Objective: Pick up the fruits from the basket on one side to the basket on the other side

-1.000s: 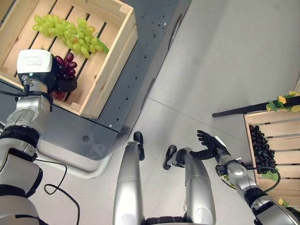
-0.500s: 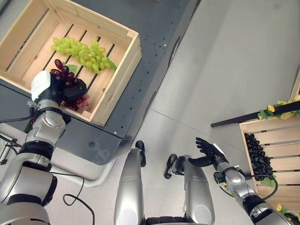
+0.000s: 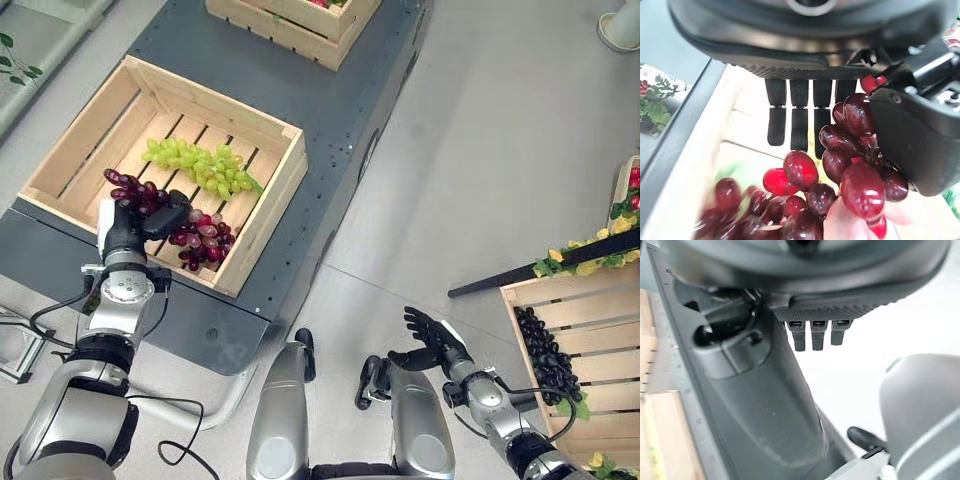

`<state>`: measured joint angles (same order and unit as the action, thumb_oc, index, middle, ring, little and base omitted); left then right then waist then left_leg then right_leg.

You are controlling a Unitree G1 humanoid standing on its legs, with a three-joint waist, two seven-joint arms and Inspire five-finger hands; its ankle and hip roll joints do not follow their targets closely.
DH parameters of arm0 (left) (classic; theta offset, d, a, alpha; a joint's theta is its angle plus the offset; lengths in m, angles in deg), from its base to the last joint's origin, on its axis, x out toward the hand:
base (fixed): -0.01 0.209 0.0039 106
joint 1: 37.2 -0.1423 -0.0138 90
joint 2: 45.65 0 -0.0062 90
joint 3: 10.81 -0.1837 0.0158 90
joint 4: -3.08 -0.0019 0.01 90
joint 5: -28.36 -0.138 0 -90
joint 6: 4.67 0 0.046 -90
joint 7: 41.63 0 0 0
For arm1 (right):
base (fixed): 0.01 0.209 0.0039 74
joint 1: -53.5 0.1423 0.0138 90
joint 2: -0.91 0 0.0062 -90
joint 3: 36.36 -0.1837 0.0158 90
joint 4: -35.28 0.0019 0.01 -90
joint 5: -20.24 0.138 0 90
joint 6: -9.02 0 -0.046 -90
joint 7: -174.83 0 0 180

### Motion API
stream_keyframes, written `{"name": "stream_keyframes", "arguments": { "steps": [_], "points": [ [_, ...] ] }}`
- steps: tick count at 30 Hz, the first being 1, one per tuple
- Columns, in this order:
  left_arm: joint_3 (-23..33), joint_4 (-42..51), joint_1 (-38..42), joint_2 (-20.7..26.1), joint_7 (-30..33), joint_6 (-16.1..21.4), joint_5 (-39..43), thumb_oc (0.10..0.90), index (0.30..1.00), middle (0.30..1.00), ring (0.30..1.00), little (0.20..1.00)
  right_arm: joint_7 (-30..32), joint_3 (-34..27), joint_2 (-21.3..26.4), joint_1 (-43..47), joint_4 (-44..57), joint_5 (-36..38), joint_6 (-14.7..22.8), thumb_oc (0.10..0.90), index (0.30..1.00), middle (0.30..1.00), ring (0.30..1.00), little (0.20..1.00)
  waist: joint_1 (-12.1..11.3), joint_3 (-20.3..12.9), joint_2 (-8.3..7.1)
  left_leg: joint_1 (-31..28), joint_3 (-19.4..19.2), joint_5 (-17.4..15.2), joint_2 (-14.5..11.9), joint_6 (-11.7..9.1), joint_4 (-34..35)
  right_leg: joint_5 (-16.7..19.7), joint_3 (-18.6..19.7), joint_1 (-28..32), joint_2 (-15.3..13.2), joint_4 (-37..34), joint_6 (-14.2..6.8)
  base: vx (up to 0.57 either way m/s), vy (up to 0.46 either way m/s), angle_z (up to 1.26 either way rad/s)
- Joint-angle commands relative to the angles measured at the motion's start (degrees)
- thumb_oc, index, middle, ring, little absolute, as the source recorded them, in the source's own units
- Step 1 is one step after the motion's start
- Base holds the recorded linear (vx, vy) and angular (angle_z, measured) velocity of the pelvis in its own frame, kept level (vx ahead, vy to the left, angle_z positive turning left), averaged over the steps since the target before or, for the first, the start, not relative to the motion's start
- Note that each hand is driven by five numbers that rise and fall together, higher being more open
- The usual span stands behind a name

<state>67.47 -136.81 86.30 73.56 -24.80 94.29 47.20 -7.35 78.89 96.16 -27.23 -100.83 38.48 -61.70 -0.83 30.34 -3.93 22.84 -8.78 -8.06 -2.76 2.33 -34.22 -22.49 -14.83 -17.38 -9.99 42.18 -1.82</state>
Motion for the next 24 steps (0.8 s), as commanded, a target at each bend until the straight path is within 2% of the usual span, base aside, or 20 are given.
{"name": "stream_keyframes", "arguments": {
  "steps": [1,5,9,15,19,24],
  "points": [
    [5.32,4.03,2.2,3.54,3.37,6.74,1.3,0.4,0.3,0.3,0.3,0.3,-0.25,-2.53,1.25,-1.99,3.43,-0.84,3.61,0.8,0.9,0.9,0.9,0.9,0.98,-8.63,4.41,-11.38,-0.47,-7.9,2.76,1.29,7.21,8.53,2.1,2.29,-0.22,-9.8,-1.96,0.09,-0.044,-0.03],
    [6.6,5.32,1.0,4.4,2.99,6.66,2.82,0.4,0.3,0.3,0.3,0.3,-1.66,-2.21,0.27,-3.51,6.15,0.82,3.9,0.8,0.9,0.9,0.9,0.9,1.09,-11.54,4.97,-15.9,0.2,-6.1,3.58,0.53,12.81,9.38,1.66,7.12,0.65,-15.69,-2.42,0.1,-0.072,-0.08],
    [6.9,7.17,0.25,5.05,2.64,7.16,-0.88,0.4,0.3,0.3,0.3,0.3,-1.7,-1.19,-0.51,-4.44,11.43,1.84,3.99,0.8,0.9,0.9,0.9,0.9,1.09,-14.88,5.75,-19.71,0.67,-3.64,4.14,-0.17,18.9,11.29,1.14,12.05,2.04,-23.31,-2.33,0.05,-0.087,0.0],
    [3.94,10.63,1.3,7.2,1.74,8.58,-4.39,0.4,0.3,0.3,0.3,0.3,0.61,0.87,0.65,-3.41,19.87,1.43,5.32,0.8,0.9,0.9,0.9,0.9,0.93,-19.01,7.06,-24.02,1.78,-1.68,4.35,-1.13,25.18,12.97,1.02,17.55,3.41,-30.78,-2.22,0.02,-0.089,0.02],
    [1.66,11.98,4.38,9.19,-1.0,10.7,-3.49,0.4,0.3,0.3,0.3,0.3,-1.2,1.87,1.47,-1.49,24.05,3.85,5.45,0.8,0.9,0.9,0.9,0.9,0.83,-20.94,7.74,-26.1,2.43,-0.13,4.29,-1.79,28.88,14.51,1.11,20.06,4.09,-34.61,-2.27,-0.02,-0.099,0.07],
    [-1.28,15.08,9.24,10.53,-3.78,10.65,-0.58,0.4,0.3,0.3,0.3,0.3,-4.57,2.07,2.75,1.87,29.06,7.1,3.81,0.8,0.9,0.9,0.9,0.9,0.77,-23.04,8.15,-27.89,3.42,2.1,4.22,-2.79,33.62,16.51,0.92,22.65,5.04,-39.74,-2.37,-0.03,-0.086,0.05]
  ]
}}
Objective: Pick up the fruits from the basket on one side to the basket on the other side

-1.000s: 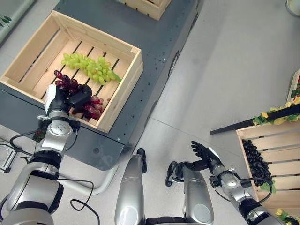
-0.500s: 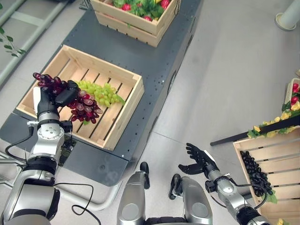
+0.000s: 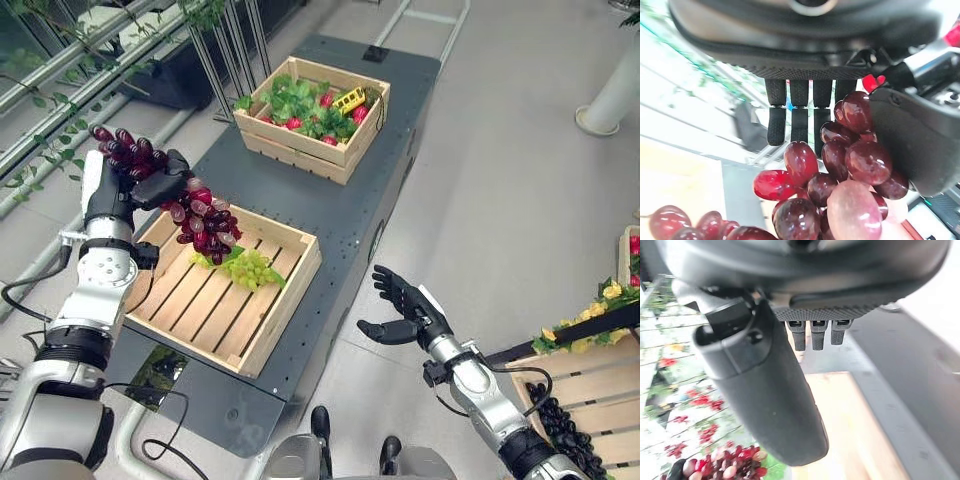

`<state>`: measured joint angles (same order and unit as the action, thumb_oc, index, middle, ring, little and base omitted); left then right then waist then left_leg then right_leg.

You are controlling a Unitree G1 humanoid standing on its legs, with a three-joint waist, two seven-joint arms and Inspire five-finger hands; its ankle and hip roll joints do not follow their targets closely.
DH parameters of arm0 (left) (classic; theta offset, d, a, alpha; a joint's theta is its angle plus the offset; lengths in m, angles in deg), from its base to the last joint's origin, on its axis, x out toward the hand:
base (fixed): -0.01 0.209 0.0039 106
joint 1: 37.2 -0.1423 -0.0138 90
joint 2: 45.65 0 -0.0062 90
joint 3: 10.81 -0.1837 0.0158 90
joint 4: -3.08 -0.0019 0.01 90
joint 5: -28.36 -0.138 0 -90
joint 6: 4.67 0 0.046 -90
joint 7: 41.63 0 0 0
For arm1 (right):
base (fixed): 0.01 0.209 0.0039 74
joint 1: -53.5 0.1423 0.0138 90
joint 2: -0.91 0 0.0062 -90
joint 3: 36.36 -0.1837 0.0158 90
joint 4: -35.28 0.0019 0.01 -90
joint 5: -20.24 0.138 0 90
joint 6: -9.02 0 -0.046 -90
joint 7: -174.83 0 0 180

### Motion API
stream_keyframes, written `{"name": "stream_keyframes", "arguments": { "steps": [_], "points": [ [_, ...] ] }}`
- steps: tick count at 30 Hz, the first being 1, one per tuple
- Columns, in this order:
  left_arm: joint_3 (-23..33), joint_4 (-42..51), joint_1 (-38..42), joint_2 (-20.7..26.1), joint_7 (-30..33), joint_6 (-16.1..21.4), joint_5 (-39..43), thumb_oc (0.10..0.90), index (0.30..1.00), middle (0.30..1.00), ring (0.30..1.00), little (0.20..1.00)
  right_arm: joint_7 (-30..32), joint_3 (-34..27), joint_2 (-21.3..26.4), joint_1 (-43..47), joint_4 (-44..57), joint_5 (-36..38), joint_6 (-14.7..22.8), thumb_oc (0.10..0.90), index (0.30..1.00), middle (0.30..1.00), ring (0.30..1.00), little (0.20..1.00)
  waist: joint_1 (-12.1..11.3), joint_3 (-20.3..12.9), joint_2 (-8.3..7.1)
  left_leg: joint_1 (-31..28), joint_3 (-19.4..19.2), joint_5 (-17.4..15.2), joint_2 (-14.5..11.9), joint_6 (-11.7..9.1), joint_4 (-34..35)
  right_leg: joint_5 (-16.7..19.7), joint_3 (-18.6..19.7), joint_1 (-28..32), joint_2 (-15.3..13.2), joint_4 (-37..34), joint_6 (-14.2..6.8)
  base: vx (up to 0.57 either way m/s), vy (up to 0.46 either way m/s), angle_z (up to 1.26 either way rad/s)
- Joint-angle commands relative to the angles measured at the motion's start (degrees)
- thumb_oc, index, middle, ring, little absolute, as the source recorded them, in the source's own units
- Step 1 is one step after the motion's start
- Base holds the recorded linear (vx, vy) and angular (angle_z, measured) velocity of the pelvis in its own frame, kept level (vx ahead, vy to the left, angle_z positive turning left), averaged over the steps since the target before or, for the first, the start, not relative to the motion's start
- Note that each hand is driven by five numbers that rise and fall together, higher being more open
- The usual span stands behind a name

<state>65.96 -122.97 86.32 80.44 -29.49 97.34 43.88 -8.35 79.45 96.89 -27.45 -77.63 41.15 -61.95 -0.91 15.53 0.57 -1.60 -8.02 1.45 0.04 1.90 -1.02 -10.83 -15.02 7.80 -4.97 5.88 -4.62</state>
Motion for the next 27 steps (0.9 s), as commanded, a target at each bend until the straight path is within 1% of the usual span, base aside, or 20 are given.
{"name": "stream_keyframes", "arguments": {
  "steps": [1,2,3,4,7,10,12,15,16,17,18,20,23,27],
  "points": [
    [-0.42,1.65,10.22,3.67,0.75,7.29,3.07,0.4,0.3,0.3,0.3,0.3,-3.68,1.34,2.38,3.15,6.74,4.91,3.16,0.8,0.9,0.9,0.9,0.9,0.83,-8.41,3.68,-3.66,2.77,-7.12,1.41,-2.51,0.98,5.06,1.04,-2.22,0.16,-3.97,0.45,-0.05,-0.119,0.03],
    [-1.86,2.08,12.73,3.57,-0.12,7.19,4.02,0.4,0.3,0.3,0.3,0.3,-4.24,0.84,3.24,6.13,8.13,6.69,1.21,0.8,0.9,0.9,0.9,0.9,0.76,-9.04,3.77,-4.01,3.16,-6.45,1.4,-2.78,2.38,5.44,0.87,-1.6,0.56,-5.19,0.53,-0.04,-0.101,0.03],
    [-2.13,2.07,13.15,3.54,-0.25,7.29,4.11,0.4,0.3,0.3,0.3,0.3,-4.33,0.76,3.36,6.54,8.25,7.04,1.04,0.8,0.9,0.9,0.9,0.9,0.74,-9.09,3.77,-4.08,3.23,-6.36,1.41,-2.81,2.53,5.49,0.84,-1.5,0.6,-5.33,0.54,-0.05,-0.114,0.03],
    [-3.01,2.09,14.62,3.23,-0.79,7.19,4.18,0.4,0.3,0.3,0.3,0.3,-4.42,0.28,3.71,8.51,8.95,8.21,-0.63,0.8,0.9,0.9,0.9,0.9,0.65,-9.41,3.82,-4.23,3.61,-5.86,1.38,-3.03,3.48,5.63,0.6,-1.17,0.81,-5.9,0.63,-0.04,-0.08,0.05],
    [-5.94,1.24,19.01,2.72,-2.78,7.69,5.11,0.4,0.3,0.3,0.3,0.3,-4.84,-0.3,4.1,13.4,9.73,9.92,-3.07,0.8,0.9,0.9,0.9,0.9,0.32,-10.04,3.78,-4.5,4.4,-4.95,1.38,-3.48,5.2,6.08,-0.11,-0.35,1.16,-7.51,0.73,-0.06,-0.106,0.09],
    [-9.43,1.27,23.43,2.19,-5.54,7.86,5.83,0.4,0.3,0.3,0.3,0.3,-6.0,-0.3,4.37,19.42,10.61,12.62,-6.66,0.8,0.9,0.9,0.9,0.9,-0.01,-10.65,3.4,-4.45,4.41,-4.99,1.28,-3.45,5.06,6.09,-0.56,-0.16,1.19,-7.73,0.86,-0.05,-0.083,0.01],
    [-11.69,2.45,25.89,2.29,-7.56,7.18,6.09,0.4,0.3,0.3,0.3,0.3,-6.26,-0.14,5.11,23.12,11.38,13.94,-9.39,0.8,0.9,0.9,0.9,0.9,-0.17,-11.14,3.25,-4.54,4.3,-4.95,1.14,-3.49,5.12,6.09,-0.68,0.02,1.3,-7.88,1.01,-0.03,-0.067,-0.04],
    [-14.58,4.21,29.33,1.64,-9.25,5.8,5.23,0.4,0.3,0.3,0.3,0.3,-5.7,-0.16,5.28,27.61,11.54,16.07,-12.51,0.8,0.9,0.9,0.9,0.9,-0.33,-11.61,2.88,-4.97,4.25,-4.89,0.98,-3.61,5.57,6.12,-0.85,0.59,1.51,-8.36,1.11,-0.02,-0.049,0.01],
    [-14.84,4.24,29.67,1.53,-9.39,5.86,5.26,0.4,0.3,0.3,0.3,0.3,-5.63,-0.21,5.26,28.06,11.56,16.46,-12.98,0.8,0.9,0.9,0.9,0.9,-0.32,-11.68,2.85,-5.02,4.24,-4.89,0.96,-3.62,5.61,6.13,-0.85,0.65,1.54,-8.4,1.11,0.0,0.0,0.0],
    [-15.71,4.13,30.94,1.08,-9.82,5.8,5.53,0.4,0.3,0.3,0.3,0.3,-5.28,-0.26,5.06,29.58,11.27,18.03,-14.41,0.8,0.9,0.9,0.9,0.9,-0.22,-11.92,2.79,-5.19,4.1,-4.88,0.91,-3.64,5.75,6.18,-0.82,0.8,1.63,-8.6,1.15,0.0,0.0,0.0],
    [-15.97,4.11,31.36,0.99,-9.98,5.73,5.71,0.4,0.3,0.3,0.3,0.3,-5.19,-0.28,4.97,29.93,11.12,18.5,-14.64,0.8,0.9,0.9,0.9,0.9,-0.21,-11.95,2.77,-5.22,4.03,-4.88,0.89,-3.65,5.77,6.19,-0.82,0.85,1.65,-8.67,1.15,0.0,0.0,0.0],
    [-17.87,4.65,33.62,-0.45,-10.17,5.21,6.3,0.4,0.3,0.3,0.3,0.3,-4.38,-0.22,3.76,32.54,9.14,21.7,-16.5,0.8,0.9,0.9,0.9,0.9,-0.19,-12.48,2.67,-5.44,3.8,-4.94,0.71,-3.73,5.92,6.32,-0.83,1.15,1.72,-9.05,1.15,0.0,0.0,0.0],
    [-19.52,5.13,35.5,-1.78,-10.58,4.3,6.75,0.4,0.3,0.3,0.3,0.3,-3.35,0.04,2.8,34.93,7.47,24.65,-18.05,0.8,0.9,0.9,0.9,0.9,-0.24,-12.9,2.56,-5.66,3.73,-5.02,0.68,-3.79,6.0,6.49,-0.87,1.4,1.78,-9.37,1.13,0.0,0.0,0.0],
    [-21.04,5.04,37.26,-3.78,-11.4,4.33,8.4,0.4,0.3,0.3,0.3,0.3,-3.06,0.55,1.53,37.63,5.3,28.62,-19.99,0.8,0.9,0.9,0.9,0.9,-0.34,-13.33,2.3,-5.89,3.38,-5.08,0.56,-3.82,6.02,6.67,-1.0,1.72,1.8,-9.74,1.13,-0.01,-0.002,0.0]
  ]
}}
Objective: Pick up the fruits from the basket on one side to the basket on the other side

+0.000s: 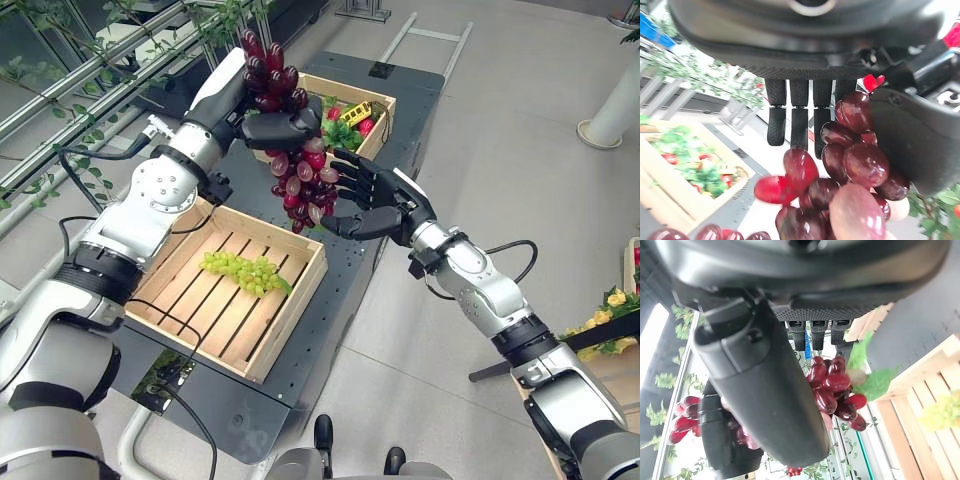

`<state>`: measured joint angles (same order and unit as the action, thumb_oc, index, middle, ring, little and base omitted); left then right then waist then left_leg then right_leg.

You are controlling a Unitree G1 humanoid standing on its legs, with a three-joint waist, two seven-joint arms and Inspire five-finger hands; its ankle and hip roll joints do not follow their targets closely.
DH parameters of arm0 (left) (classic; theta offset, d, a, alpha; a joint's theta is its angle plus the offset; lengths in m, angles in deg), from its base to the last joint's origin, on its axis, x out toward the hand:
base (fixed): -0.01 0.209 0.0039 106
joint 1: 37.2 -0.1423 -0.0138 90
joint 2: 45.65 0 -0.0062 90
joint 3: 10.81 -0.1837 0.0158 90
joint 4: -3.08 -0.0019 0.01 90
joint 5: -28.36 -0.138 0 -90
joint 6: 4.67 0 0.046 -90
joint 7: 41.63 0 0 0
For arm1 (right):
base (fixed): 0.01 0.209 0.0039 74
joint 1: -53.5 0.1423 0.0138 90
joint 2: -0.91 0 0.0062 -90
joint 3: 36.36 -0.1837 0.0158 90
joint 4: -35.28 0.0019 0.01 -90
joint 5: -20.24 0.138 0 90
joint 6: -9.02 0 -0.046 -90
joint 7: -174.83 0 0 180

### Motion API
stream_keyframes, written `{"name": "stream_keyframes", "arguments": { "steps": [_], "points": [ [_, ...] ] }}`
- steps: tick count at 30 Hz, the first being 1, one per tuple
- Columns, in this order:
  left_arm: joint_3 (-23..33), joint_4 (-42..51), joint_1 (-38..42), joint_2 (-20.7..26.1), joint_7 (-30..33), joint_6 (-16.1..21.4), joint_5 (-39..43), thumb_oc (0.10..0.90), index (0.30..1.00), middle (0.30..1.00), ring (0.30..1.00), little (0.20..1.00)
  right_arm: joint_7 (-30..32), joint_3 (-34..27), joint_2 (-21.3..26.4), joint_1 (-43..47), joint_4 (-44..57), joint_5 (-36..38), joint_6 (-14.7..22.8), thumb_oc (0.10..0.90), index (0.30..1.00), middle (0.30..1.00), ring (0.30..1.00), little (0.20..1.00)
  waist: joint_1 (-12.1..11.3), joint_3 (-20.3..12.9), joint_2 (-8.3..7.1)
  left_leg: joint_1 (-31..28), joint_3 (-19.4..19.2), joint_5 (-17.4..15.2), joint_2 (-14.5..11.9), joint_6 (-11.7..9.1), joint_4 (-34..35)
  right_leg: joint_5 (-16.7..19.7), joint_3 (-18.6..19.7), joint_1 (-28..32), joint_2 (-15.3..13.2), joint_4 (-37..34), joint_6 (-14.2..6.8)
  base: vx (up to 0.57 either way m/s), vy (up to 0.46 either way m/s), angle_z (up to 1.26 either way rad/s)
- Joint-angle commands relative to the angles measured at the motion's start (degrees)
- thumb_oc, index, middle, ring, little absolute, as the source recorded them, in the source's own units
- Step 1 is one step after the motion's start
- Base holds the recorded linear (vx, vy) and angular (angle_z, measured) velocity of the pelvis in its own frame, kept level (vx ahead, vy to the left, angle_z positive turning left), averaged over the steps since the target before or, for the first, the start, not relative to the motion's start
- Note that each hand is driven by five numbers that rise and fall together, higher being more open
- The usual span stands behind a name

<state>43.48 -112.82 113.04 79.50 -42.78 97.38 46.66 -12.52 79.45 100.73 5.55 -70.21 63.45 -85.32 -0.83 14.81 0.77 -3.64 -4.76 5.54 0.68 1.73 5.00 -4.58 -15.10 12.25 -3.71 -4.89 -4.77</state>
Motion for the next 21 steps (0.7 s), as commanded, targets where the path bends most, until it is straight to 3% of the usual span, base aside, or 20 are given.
{"name": "stream_keyframes", "arguments": {
  "steps": [1,13,19,21],
  "points": [
    [1.18,-5.22,10.81,-3.35,1.8,4.53,6.09,0.4,0.3,0.3,0.3,0.3,1.17,0.73,-2.65,5.08,-2.59,6.81,3.18,0.8,0.9,0.9,0.9,0.9,-0.43,-12.69,2.03,-3.94,0.03,-9.2,-0.11,-3.67,0.0,0.47,-0.92,-2.63,0.55,0.93,1.29,0.0,0.0,0.0],
    [-1.22,-3.21,10.68,-8.25,0.61,4.86,4.52,0.4,0.3,0.3,0.3,0.3,3.13,2.14,-6.36,8.5,-4.97,12.39,3.21,0.8,0.9,0.9,0.9,0.9,-0.29,-13.32,1.5,-4.21,-0.44,-9.36,-0.3,-3.57,0.0,1.14,-0.4,-2.25,0.76,0.0,1.33,0.0,0.0,0.0],
    [-1.74,-2.91,9.91,-9.12,-0.71,3.88,3.67,0.4,0.3,0.3,0.3,0.3,2.23,2.35,-7.25,10.05,-4.12,14.58,4.81,0.8,0.9,0.9,0.9,0.9,-0.37,-13.32,1.32,-4.3,-0.55,-9.38,-0.34,-3.46,0.0,1.21,-0.22,-2.26,0.78,-0.11,1.36,0.0,0.0,0.0],
    [-1.82,-3.83,9.47,-9.51,-0.89,3.82,2.82,0.4,0.3,0.3,0.3,0.3,0.28,2.3,-7.72,10.41,-3.42,16.5,7.02,0.8,0.9,0.9,0.9,0.9,-0.4,-13.35,1.24,-4.39,-0.52,-9.34,-0.38,-3.39,0.0,1.19,-0.12,-2.15,0.81,-0.11,1.43,0.0,0.0,0.0]
  ]
}}
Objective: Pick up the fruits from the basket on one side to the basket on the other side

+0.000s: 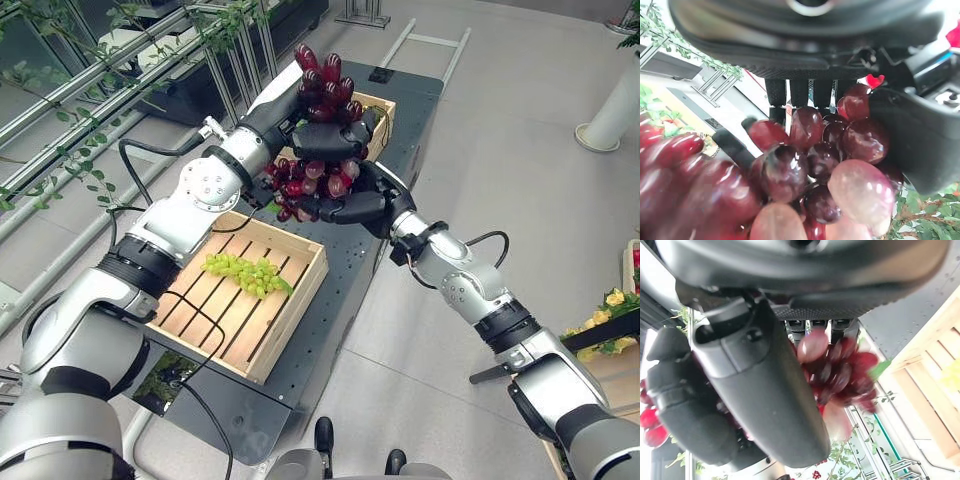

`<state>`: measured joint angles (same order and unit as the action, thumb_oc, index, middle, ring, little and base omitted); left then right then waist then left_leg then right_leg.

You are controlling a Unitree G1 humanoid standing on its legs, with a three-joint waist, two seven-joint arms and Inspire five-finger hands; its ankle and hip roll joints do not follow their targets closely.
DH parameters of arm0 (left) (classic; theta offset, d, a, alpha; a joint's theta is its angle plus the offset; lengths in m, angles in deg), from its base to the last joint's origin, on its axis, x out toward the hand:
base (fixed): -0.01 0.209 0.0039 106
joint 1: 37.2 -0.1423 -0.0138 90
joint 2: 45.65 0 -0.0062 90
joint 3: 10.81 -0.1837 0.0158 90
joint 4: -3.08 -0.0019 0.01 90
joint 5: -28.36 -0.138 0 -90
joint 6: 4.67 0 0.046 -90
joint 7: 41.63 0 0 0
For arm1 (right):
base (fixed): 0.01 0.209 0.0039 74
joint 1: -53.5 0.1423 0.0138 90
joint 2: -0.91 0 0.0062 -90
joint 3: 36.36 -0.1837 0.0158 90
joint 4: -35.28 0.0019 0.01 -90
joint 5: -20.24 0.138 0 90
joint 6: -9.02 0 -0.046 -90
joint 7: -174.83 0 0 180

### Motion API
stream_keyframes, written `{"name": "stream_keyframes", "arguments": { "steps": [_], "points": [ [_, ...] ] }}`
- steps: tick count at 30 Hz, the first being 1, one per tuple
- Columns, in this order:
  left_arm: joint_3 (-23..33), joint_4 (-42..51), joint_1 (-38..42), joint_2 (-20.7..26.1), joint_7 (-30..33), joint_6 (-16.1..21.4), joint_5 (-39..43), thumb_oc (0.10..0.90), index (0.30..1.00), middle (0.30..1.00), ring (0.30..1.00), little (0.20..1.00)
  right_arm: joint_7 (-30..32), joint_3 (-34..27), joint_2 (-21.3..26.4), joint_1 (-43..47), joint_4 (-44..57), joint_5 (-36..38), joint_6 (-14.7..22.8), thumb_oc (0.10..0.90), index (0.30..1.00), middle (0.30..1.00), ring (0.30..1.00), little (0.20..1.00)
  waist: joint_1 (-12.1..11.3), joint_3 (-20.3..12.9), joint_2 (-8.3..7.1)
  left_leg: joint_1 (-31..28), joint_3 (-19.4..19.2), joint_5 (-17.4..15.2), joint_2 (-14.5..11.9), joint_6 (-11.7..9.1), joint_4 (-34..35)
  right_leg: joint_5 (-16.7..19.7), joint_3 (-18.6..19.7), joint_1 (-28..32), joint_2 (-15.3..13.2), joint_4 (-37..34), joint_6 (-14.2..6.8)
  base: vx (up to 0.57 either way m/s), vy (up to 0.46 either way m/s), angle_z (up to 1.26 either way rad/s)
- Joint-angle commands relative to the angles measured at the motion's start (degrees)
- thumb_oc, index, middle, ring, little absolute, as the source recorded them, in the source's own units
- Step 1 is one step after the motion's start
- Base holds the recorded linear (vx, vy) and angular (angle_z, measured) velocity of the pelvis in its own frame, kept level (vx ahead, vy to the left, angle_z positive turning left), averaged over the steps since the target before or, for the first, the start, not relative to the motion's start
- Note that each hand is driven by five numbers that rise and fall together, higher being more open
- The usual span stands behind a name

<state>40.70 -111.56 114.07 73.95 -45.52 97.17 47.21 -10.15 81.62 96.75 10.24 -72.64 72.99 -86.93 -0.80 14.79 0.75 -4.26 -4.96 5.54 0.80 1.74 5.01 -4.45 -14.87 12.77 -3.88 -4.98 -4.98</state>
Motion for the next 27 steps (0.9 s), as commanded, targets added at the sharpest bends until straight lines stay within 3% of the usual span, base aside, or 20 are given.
{"name": "stream_keyframes", "arguments": {
  "steps": [1,9,21,22,23,24,27],
  "points": [
    [0.92,-5.48,8.28,-3.97,1.66,4.06,2.56,0.4,0.3,0.3,0.3,0.3,-2.48,0.08,-3.89,5.69,-0.61,7.55,9.2,0.8,0.9,0.9,0.9,0.9,-0.44,-13.41,1.22,-3.78,-0.31,-9.35,-0.49,-3.37,-0.01,1.03,-0.32,-2.65,0.99,-0.02,1.63,0.0,0.0,0.0],
    [1.57,-7.62,7.21,-6.22,0.59,3.98,5.16,0.4,0.3,0.3,0.3,0.3,-0.68,-0.37,-5.98,6.39,0.03,5.31,14.89,0.8,0.9,0.9,0.9,0.9,-0.59,-13.67,1.25,-3.81,0.16,-9.35,-0.41,-3.14,-0.01,0.93,0.04,-2.65,1.04,-0.02,1.68,0.0,0.0,0.0],
    [3.73,-7.68,7.31,-8.46,0.99,5.62,11.76,0.4,0.3,0.3,0.3,0.3,-3.26,0.82,-7.24,6.48,-6.26,7.98,12.22,0.8,0.9,0.9,0.9,0.9,-1.0,-14.03,1.11,-3.76,0.41,-9.41,-0.56,-3.3,-0.01,0.71,-0.23,-2.5,0.93,-0.02,1.8,0.0,0.0,0.0],
    [3.84,-7.47,7.3,-8.58,1.12,5.56,11.89,0.4,0.3,0.3,0.3,0.3,-3.31,0.83,-7.24,6.53,-6.48,8.25,12.18,0.775,0.862,0.862,0.862,0.862,-1.05,-14.05,1.1,-3.72,0.45,-9.41,-0.58,-3.33,-0.01,0.69,-0.29,-2.51,0.91,-0.02,1.81,0.0,0.0,0.0],
    [3.98,-7.15,7.36,-8.84,1.61,5.45,11.79,0.4,0.3,0.3,0.3,0.3,-3.34,0.85,-7.38,6.7,-7.03,8.83,12.53,0.505,0.458,0.458,0.458,0.458,-1.11,-14.01,1.1,-3.7,0.57,-9.37,-0.56,-3.34,-0.01,0.7,-0.35,-2.51,0.9,-0.02,1.85,0.0,0.0,0.0],
    [4.16,-6.91,7.32,-9.09,2.44,5.37,11.44,0.4,0.3,0.3,0.3,0.3,-4.14,0.86,-7.85,6.74,-7.78,9.77,13.24,0.4,0.3,0.3,0.3,0.3,-1.21,-13.91,1.1,-3.73,0.7,-9.37,-0.53,-3.34,-0.01,0.68,-0.37,-2.44,0.9,-0.02,1.89,0.0,0.0,0.0],
    [4.71,-6.77,6.58,-9.4,3.49,5.0,10.3,0.4,0.3,0.3,0.3,0.3,-3.67,0.5,-8.36,6.52,-8.18,9.91,14.08,0.4,0.3,0.3,0.3,0.3,-1.29,-13.93,1.09,-3.72,0.81,-9.44,-0.51,-3.34,-0.01,0.59,-0.38,-2.41,0.91,-0.02,1.9,0.0,0.0,0.0]
  ]
}}
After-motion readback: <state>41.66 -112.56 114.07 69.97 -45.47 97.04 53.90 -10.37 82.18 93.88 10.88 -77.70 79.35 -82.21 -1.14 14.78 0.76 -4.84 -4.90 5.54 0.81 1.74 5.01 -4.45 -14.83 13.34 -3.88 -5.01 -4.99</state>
